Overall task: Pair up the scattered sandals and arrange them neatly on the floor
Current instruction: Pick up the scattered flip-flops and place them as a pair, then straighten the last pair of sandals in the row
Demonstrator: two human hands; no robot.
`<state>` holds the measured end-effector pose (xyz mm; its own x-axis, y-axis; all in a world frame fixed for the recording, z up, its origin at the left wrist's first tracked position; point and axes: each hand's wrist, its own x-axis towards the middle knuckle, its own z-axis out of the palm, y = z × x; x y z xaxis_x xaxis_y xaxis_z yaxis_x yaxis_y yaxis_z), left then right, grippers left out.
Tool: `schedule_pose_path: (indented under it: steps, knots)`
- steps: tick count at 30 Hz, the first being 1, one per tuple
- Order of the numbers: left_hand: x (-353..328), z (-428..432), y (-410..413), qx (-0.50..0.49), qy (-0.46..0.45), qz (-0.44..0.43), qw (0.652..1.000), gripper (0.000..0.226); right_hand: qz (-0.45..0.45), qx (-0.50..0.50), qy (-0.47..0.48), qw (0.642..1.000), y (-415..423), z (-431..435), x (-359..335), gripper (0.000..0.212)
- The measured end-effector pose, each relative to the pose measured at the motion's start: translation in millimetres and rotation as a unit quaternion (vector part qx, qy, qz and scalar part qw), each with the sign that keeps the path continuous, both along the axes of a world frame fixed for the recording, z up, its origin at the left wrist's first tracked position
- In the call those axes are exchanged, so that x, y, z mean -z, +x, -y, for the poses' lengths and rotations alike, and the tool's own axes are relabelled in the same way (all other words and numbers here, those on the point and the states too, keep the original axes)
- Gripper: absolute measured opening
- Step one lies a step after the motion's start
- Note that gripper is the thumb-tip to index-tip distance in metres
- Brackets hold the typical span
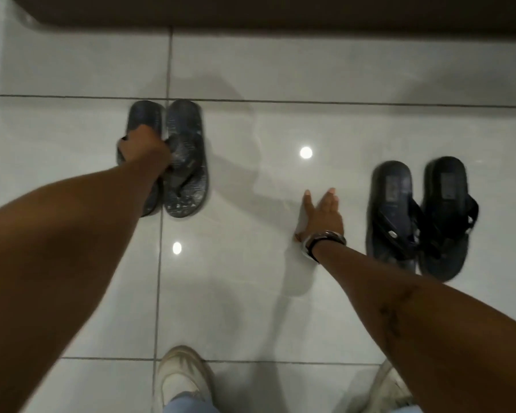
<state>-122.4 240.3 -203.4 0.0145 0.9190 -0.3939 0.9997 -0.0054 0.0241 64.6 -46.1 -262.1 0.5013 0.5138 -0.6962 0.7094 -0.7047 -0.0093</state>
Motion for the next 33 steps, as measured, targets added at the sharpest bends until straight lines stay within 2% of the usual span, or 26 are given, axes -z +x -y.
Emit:
schedule_pose_path:
  steps: [3, 5, 7, 8, 11, 13, 17, 19, 23, 27, 33]
  knots:
    - [-7, 20, 15, 0.056, 0.084, -0.004, 0.995, 0.050, -0.026, 0.003, -0.008, 1.000, 2, -2, -11, 0.098]
    - [-10, 41, 37, 0.131, 0.110, 0.019, 0.985, 0.046, -0.019, 0.027, 0.038, 0.999, 11, 0, -23, 0.079]
    - [-11, 68, 67, 0.230, 0.072, 0.043, 0.970, 0.048, 0.049, 0.070, 0.126, 0.988, 35, 10, -38, 0.062]
    - [-11, 85, 85, 0.265, 0.036, 0.057, 0.962, 0.055, 0.092, 0.086, 0.151, 0.980, 51, 20, -45, 0.060]
    - [-5, 142, 139, 0.314, -0.060, 0.083, 0.944, 0.077, 0.174, 0.173, 0.114, 0.963, 110, 62, -60, 0.067]
    - [5, 177, 168, 0.329, -0.101, 0.070, 0.936, 0.083, 0.183, 0.219, 0.045, 0.957, 141, 91, -63, 0.063]
    - [30, 218, 193, 0.314, -0.163, 0.016, 0.935, 0.087, 0.156, 0.201, -0.016, 0.967, 153, 117, -61, 0.020]
    - [41, 229, 192, 0.312, -0.178, -0.003, 0.933, 0.088, 0.147, 0.200, -0.034, 0.968, 152, 118, -58, 0.012]
    - [53, 237, 181, 0.330, -0.170, -0.013, 0.928, 0.084, 0.115, 0.202, 0.001, 0.973, 161, 114, -51, 0.018]
    - [55, 240, 178, 0.338, -0.157, -0.015, 0.928, 0.075, 0.092, 0.156, 0.046, 0.982, 172, 100, -60, 0.013]
    - [51, 230, 181, 0.345, -0.191, -0.028, 0.919, 0.064, 0.096, 0.179, 0.133, 0.970, 183, 35, -73, 0.012]
